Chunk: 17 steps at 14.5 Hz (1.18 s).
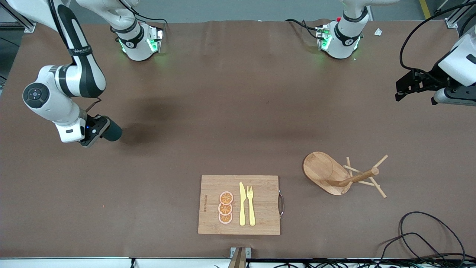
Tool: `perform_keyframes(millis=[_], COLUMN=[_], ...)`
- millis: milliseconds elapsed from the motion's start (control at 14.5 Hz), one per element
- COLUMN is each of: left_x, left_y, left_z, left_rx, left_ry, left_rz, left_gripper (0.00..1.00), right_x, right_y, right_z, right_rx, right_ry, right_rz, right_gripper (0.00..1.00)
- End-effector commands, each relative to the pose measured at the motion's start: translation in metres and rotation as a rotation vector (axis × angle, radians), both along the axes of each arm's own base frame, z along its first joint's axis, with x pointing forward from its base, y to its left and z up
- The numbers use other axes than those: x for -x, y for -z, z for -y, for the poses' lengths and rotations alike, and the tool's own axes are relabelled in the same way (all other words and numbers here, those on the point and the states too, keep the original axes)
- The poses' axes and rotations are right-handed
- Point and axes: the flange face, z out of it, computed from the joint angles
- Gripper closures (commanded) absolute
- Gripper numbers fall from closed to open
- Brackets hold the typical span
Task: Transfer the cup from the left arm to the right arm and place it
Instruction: 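Carry the mug with the right gripper and lower it onto the table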
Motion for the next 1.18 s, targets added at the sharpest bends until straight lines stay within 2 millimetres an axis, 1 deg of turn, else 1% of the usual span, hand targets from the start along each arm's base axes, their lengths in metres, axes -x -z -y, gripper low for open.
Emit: perform_keyframes(millis=[0, 277, 484, 553, 761, 899, 968, 1037, 1107], left_x=[0.0, 0.0, 0.0, 0.0, 0.0, 0.0, 0.0, 0.0, 0.0], left_y=[-0.005, -0.006, -0.006, -0.006, -0.006, -0.006, -0.006, -0.006, -0.006], left_z=[0.0, -0.001, 0.0, 0.0, -0.001, -0.001, -0.001, 0.0, 0.0], left_rx=[-0.008, -0.011, -0.017, -0.017, -0.018, -0.018, -0.018, -0.018, -0.018], left_ry=[0.012, 0.011, 0.009, 0.009, 0.006, 0.004, 0.004, 0.006, 0.004], left_rz=[0.014, 0.017, 0.018, 0.016, 0.017, 0.017, 0.017, 0.017, 0.017], left_gripper=[0.0, 0.0, 0.0, 0.0, 0.0, 0.0, 0.0, 0.0, 0.0], right_x=[0.001, 0.003, 0.007, 0.008, 0.008, 0.008, 0.007, 0.007, 0.007], right_y=[0.018, 0.034, 0.044, 0.046, 0.05, 0.052, 0.052, 0.052, 0.052], right_z=[0.008, 0.012, 0.022, 0.023, 0.023, 0.024, 0.024, 0.024, 0.025], right_rx=[0.019, 0.016, 0.015, 0.015, 0.015, 0.015, 0.015, 0.015, 0.014], right_ry=[-0.101, -0.093, -0.026, 0.0, 0.003, 0.005, 0.006, 0.006, 0.013], right_rz=[-0.014, -0.046, -0.066, -0.068, -0.073, -0.077, -0.076, -0.073, -0.073], right_gripper=[1.0, 1.0, 1.0, 1.0, 1.0, 0.97, 0.87, 0.7, 0.01])
